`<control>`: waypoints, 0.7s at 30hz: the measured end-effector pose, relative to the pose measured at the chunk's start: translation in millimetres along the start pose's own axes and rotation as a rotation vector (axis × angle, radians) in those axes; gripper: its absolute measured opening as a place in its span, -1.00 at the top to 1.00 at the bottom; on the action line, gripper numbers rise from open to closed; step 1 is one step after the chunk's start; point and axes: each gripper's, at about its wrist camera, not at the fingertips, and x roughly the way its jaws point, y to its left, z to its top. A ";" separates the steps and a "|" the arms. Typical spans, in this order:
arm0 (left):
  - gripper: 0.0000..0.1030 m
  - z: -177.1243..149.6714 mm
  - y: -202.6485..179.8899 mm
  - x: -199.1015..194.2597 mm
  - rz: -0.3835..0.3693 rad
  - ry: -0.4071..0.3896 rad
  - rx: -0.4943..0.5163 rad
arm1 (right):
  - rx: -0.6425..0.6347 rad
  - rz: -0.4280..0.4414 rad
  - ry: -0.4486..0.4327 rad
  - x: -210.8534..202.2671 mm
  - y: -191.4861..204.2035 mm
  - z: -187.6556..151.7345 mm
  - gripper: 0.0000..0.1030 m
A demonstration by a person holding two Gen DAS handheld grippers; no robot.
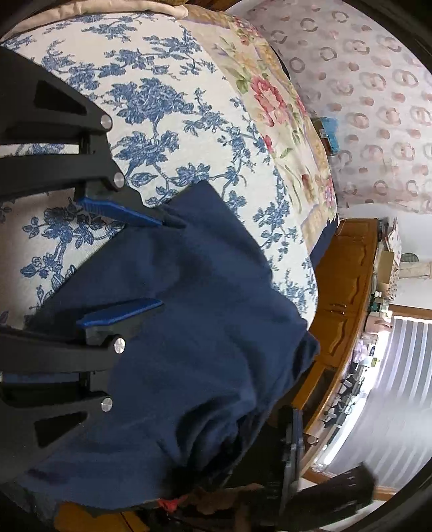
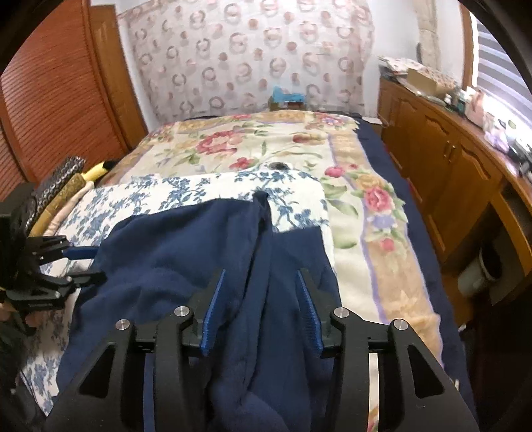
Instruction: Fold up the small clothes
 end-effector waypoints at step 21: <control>-0.50 -4.4 -10.7 4.5 0.019 -0.003 0.040 | -0.110 0.106 0.116 43.0 9.7 6.9 0.87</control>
